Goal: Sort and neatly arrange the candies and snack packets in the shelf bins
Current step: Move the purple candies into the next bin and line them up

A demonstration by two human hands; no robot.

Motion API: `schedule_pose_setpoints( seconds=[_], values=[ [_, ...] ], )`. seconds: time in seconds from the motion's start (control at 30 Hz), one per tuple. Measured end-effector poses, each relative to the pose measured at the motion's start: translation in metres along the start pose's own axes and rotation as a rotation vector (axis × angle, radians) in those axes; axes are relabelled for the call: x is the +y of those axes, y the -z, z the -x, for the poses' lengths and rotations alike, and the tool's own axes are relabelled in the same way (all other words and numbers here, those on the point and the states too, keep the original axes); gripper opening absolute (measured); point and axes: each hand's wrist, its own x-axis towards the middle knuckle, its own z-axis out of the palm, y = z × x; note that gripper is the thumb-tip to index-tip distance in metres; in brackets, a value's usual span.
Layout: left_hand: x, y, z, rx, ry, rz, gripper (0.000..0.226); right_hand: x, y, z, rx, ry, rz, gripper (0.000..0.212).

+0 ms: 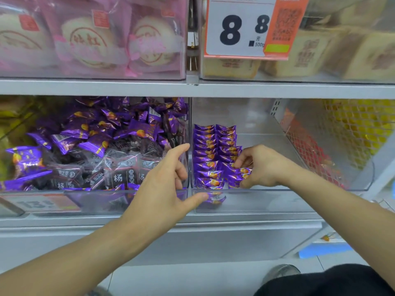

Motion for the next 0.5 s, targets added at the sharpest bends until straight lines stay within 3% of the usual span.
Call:
schedule_pose_setpoints(
  seconds=[0.23, 0.37, 0.5],
  values=[
    [-0.0037, -0.0013, 0.0012, 0.008, -0.008, -0.036, 0.092, -0.0088, -0.0073, 0.0001, 0.019, -0.034, 0.105, 0.042],
    [-0.0059, -0.0032, 0.0023, 0.045, 0.021, -0.05, 0.067, -0.0063, -0.0043, 0.0042, 0.01, -0.042, 0.13, 0.042],
    [-0.0072, -0.0044, 0.0011, 0.046, 0.03, -0.075, 0.058, -0.0068, -0.0053, 0.0054, 0.007, -0.038, 0.113, 0.041]
  ],
)
